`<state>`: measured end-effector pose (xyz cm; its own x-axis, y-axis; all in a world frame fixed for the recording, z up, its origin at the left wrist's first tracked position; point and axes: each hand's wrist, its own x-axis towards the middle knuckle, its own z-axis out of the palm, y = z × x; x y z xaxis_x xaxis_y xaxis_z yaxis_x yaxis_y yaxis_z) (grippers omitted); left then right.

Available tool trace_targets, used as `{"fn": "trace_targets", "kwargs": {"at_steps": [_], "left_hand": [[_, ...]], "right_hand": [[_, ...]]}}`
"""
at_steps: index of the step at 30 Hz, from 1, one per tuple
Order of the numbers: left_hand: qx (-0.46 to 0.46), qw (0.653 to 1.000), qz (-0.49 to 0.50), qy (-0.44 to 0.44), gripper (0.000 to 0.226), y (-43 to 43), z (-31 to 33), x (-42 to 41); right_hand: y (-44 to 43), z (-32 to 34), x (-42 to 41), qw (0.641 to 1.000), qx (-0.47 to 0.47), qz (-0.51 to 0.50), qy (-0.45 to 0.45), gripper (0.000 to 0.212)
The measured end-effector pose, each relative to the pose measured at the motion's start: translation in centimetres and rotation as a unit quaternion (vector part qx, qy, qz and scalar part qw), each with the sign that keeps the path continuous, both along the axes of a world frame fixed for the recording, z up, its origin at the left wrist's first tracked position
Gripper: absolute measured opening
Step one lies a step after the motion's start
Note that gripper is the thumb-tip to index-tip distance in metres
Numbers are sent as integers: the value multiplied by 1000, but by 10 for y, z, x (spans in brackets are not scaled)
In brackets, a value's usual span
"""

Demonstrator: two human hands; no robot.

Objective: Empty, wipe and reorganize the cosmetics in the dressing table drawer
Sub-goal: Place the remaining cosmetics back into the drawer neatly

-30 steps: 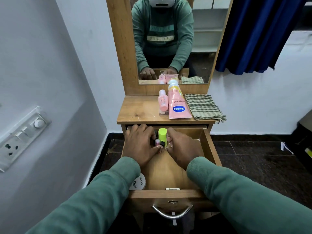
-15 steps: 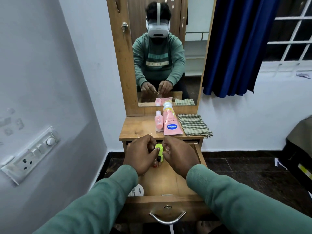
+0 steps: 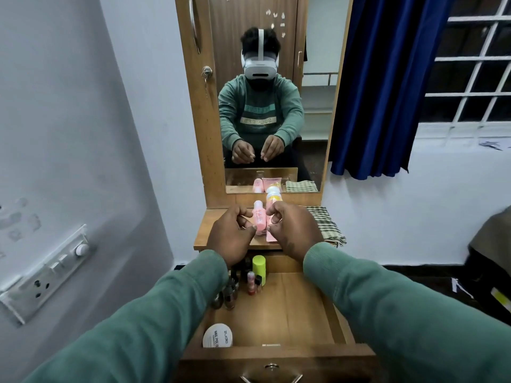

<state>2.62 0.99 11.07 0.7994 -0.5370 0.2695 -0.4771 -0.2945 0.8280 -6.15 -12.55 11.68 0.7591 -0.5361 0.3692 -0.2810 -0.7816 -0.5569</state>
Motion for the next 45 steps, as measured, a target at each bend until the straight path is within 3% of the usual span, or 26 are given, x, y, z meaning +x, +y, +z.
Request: {"fn": "trace_targets", "kwargs": {"at_steps": [8,17,32,40,45], "left_hand": [[28,999,18,9,19,-45,0,32],[166,982,86,-15,25,-77,-31,28],[65,994,88,11,31,-68,-38,-1],[56,997,0,46,70,-49,-22,-43],[61,990,-51,116,66,-30,-33,-77]], "right_hand": [[-53,13,38,998,11,-58,15,27],[-90,-12,49,986,68,-83,125,29],[-70,-15,20,977,183,-77,71,32],[-50,-8,-45,982,177,-64,15,32],[-36,-30,-92,981,185,-59,19,26]]}}
